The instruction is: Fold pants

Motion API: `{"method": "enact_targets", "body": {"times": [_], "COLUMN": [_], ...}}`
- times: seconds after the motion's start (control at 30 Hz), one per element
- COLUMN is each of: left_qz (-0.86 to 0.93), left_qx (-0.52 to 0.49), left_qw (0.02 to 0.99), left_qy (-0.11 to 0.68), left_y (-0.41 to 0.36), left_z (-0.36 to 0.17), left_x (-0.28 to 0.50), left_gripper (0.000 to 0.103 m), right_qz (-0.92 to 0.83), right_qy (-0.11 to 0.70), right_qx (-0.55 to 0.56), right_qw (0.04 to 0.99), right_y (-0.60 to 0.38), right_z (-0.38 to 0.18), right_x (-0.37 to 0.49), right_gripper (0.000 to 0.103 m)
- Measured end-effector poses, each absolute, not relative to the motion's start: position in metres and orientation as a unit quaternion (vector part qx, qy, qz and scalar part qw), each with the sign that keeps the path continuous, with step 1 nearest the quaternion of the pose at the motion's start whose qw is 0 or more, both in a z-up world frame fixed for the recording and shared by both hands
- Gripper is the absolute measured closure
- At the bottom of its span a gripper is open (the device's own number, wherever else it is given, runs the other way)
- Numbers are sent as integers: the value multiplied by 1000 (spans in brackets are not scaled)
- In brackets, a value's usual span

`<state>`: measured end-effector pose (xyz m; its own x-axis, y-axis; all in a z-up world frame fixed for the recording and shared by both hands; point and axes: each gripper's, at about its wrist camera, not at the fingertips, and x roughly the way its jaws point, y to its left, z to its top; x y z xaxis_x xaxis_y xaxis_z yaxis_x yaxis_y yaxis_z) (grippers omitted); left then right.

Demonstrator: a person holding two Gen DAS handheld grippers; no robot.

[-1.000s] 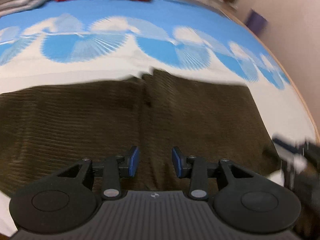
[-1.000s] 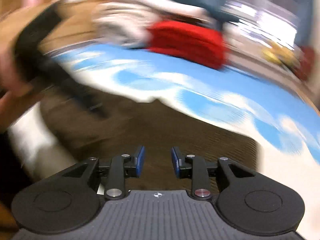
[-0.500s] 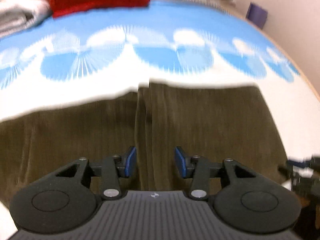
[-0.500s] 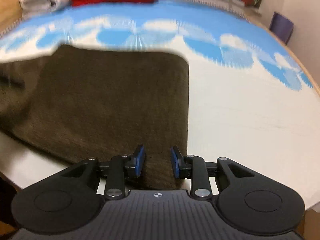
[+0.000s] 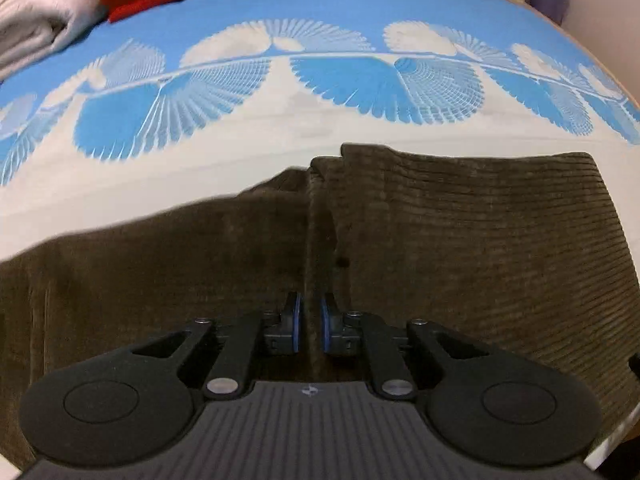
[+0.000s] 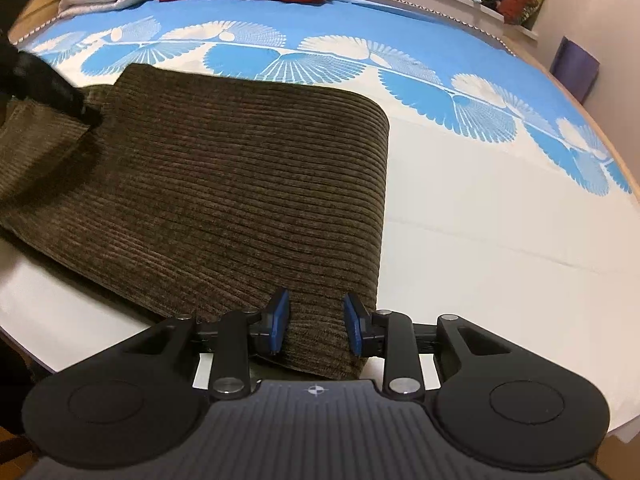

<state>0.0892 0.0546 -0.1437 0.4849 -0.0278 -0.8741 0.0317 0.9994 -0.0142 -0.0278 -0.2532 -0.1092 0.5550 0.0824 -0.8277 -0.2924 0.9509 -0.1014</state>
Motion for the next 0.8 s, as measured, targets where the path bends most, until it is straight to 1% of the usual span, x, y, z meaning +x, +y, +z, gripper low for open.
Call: {"method": "enact_targets", "body": {"times": [0.1,0.2,0.27,0.3,0.33,0.37,0.43,0.57,0.63,0.73,0.8], "left_qz": [-51,-114,-157,-176,-188,-191,-190,-156,-122,-93,-81], "left_qx": [-15,3,20,31,50,73,89,38,-10,-107,-127], "left_qw": [873,877,863,849,827,818,830,871,895,904,911], "left_qy": [486,467,479,498,527,538,516,465,428,403,385], "left_y": [58,55,51,49,47,48,49,82,112,165,195], "left_z": [-124,-109,-113,-121,-134,-145,-141,-114,-95,-73,-60], "left_x": [73,50,38,33,30,25,18,9,2,-10,-25], "left_gripper": [92,90,87,87,86,79,76,75,75,74,71], "right_qz": [92,84,83,84,81,76,75,86,104,136,156], "right_qy": [434,404,431,459,468,463,458,384,345,296,265], "right_qx": [-110,-92,-110,-120,-131,-141,-140,-109,-100,-93,-93], "right_qw": [889,906,892,876,870,872,874,913,928,941,947], "right_y": [-249,-246,-240,-237,-234,-229,-223,-219,-218,-220,-223], "right_z": [-100,-90,-100,-111,-117,-116,-106,-58,-31,3,21], "right_x": [-28,-27,-22,-19,-18,-18,-14,-12,-13,-14,-13], "right_gripper": [70,70,69,68,68,68,68,67,62,54,50]}}
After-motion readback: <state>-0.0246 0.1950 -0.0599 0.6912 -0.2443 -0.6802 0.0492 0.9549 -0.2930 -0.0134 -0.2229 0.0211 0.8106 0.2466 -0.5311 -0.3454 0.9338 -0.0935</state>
